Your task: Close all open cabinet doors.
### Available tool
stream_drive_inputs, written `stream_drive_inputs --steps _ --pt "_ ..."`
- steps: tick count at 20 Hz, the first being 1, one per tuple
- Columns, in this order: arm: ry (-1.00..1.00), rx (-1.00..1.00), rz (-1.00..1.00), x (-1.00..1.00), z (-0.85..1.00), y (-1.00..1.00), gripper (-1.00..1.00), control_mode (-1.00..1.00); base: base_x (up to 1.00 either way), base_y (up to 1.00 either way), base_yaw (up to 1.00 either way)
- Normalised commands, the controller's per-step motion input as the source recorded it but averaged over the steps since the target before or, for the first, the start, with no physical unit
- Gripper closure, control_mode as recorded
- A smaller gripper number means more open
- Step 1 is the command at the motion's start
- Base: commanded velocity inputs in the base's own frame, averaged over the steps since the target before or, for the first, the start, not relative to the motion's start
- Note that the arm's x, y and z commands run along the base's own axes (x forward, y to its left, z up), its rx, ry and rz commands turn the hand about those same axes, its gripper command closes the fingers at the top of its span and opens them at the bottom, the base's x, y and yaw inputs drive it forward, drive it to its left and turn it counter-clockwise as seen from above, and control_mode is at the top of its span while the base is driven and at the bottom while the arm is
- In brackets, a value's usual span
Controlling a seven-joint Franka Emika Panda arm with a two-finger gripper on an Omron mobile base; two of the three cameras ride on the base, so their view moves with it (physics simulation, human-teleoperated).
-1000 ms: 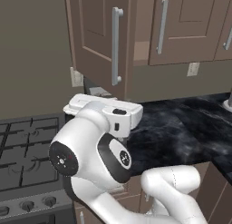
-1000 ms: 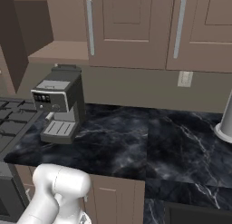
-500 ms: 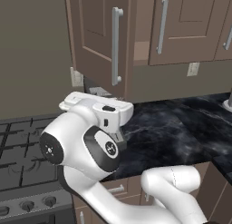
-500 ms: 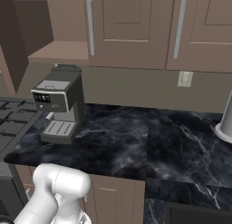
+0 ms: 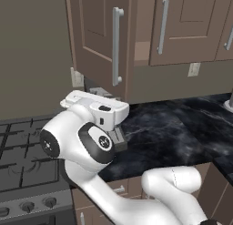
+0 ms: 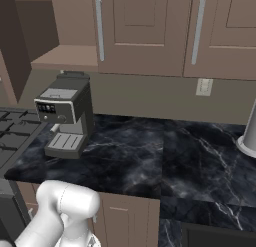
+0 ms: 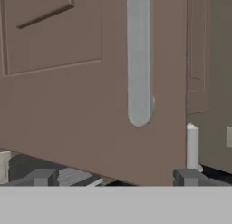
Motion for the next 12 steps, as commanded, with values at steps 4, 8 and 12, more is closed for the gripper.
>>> stream_drive_inputs --steps 4,8,12 --pt "-0.01 0.00 -0.07 0.15 0.00 0.00 -1.00 -1.00 0.00 0.00 0.00" --pt "0.00 0.00 -0.08 0.04 0.00 -0.01 -1.00 -1.00 0.00 0.00 0.00" --pt "0.00 0.00 -0.10 0.00 0.07 -0.09 -1.00 -1.00 0.00 0.00 0.00"
